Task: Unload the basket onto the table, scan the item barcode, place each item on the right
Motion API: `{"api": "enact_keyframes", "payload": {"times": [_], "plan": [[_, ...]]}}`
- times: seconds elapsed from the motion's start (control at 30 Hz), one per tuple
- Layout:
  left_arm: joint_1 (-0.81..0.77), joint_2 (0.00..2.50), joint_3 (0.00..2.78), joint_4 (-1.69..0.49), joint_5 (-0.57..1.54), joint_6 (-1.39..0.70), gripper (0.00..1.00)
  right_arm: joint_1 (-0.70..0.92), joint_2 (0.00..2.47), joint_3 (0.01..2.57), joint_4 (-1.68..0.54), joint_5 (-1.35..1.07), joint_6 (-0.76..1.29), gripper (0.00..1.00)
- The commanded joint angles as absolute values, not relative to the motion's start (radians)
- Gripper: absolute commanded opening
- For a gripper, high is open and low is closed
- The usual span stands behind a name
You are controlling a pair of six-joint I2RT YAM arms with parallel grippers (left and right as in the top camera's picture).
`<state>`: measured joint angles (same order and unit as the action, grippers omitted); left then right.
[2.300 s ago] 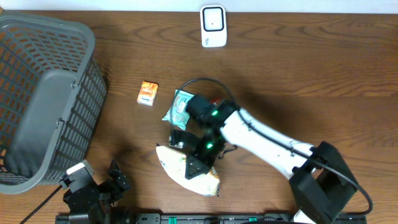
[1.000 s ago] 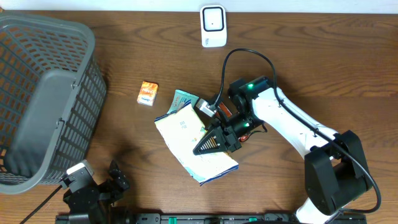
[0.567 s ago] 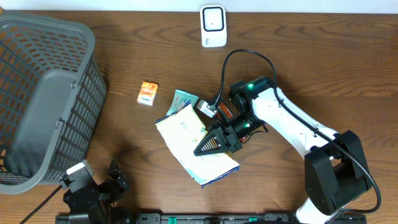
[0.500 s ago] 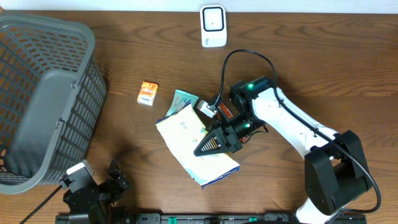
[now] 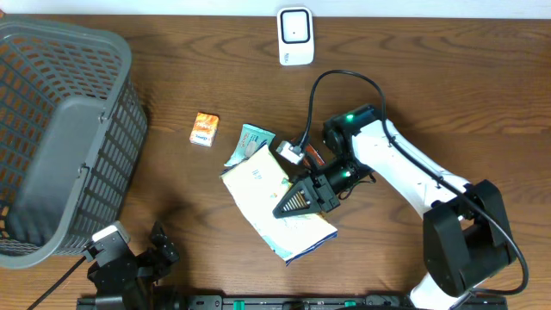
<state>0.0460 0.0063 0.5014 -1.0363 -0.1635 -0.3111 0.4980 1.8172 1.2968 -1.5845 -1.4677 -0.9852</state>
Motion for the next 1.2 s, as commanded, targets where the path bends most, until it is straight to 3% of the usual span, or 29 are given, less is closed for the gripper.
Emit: {"api": "enact_keyframes", "payload": {"times": [0.0,0.7,0.77,0.83,0.9,0.97,1.03,1.17], "plan": [[0.049,0.005,0.501,-1.036,-0.169,-0.312,0.98,0.467,1.791,1.295,-1.612,-1.468,-1.055,0.01],[0.049,0.005,0.501,-1.036,-0.169,-0.312,0.98,0.267,1.791,1.296,-1.592,-1.318,-1.050,0.02],[0.049,0.005,0.501,-1.036,-0.169,-0.312,0.98,0.235,1.791,1.310,-1.496,-1.277,-0.945,0.02],[0.049,0.005,0.501,-1.036,-0.169,-0.312,0.98,0.206,1.791,1.325,-1.325,-1.149,-0.656,0.02],[0.049,0.005,0.501,-1.036,-0.169,-0.312,0.98,0.191,1.791,1.338,-1.134,-0.899,-0.273,0.02],[0.049,0.005,0.501,-1.036,-0.169,-0.312,0.98,0.195,1.791,1.371,-1.059,-0.577,-0.014,0.02],[0.049,0.005,0.501,-1.036,-0.169,-0.312,0.98,0.205,1.791,1.412,-1.063,-0.396,0.059,0.01],[0.049,0.005,0.501,-1.036,-0.169,-0.312,0.98,0.212,1.791,1.514,-1.067,-0.268,0.063,0.01]]}}
